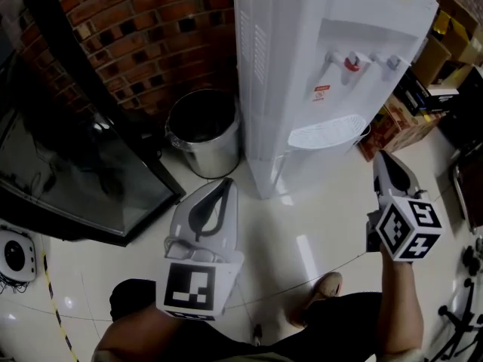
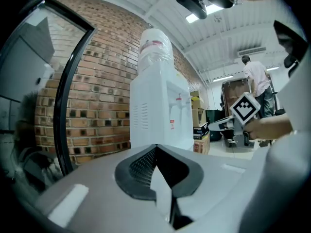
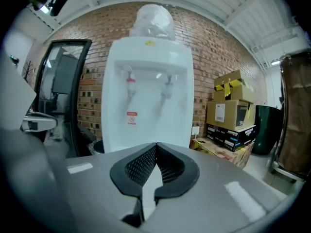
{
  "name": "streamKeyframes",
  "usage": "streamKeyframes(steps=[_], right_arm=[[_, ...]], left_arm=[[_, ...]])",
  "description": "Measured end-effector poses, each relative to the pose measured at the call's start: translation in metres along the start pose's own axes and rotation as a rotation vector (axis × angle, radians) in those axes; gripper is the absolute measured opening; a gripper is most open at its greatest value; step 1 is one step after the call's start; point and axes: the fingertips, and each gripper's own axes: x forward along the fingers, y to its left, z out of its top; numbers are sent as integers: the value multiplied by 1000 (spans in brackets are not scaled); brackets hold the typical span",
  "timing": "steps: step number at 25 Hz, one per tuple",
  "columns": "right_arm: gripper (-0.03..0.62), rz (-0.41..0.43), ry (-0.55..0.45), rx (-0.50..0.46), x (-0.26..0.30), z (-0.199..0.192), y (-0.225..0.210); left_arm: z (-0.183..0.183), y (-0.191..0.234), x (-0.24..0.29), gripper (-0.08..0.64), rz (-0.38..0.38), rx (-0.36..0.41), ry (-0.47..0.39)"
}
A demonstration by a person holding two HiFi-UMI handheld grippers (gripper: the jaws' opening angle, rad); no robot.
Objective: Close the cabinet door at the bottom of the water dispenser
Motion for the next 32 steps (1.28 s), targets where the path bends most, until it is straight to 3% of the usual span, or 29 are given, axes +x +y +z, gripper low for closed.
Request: streamKeyframes(steps=[6, 9, 12, 15, 21, 32], right_arm=[[12, 16, -64, 22, -97, 8, 38], [12, 23, -127, 66, -137, 13, 52], [12, 33, -165, 81, -161, 10, 67], [12, 84, -142, 98, -168, -1, 91], [11, 172, -129, 42, -167, -4, 135], [11, 141, -122, 30, -161, -5, 129]], left_arm=[[20, -34, -35, 0, -101, -79, -43], [20, -54, -56, 0, -156, -45, -44], [11, -60, -73, 0, -159, 18, -42], [11, -48, -78, 0, -118, 54, -84], [15, -40, -79, 0, -99, 41, -101], [25, -49, -76, 0, -134, 25, -125]])
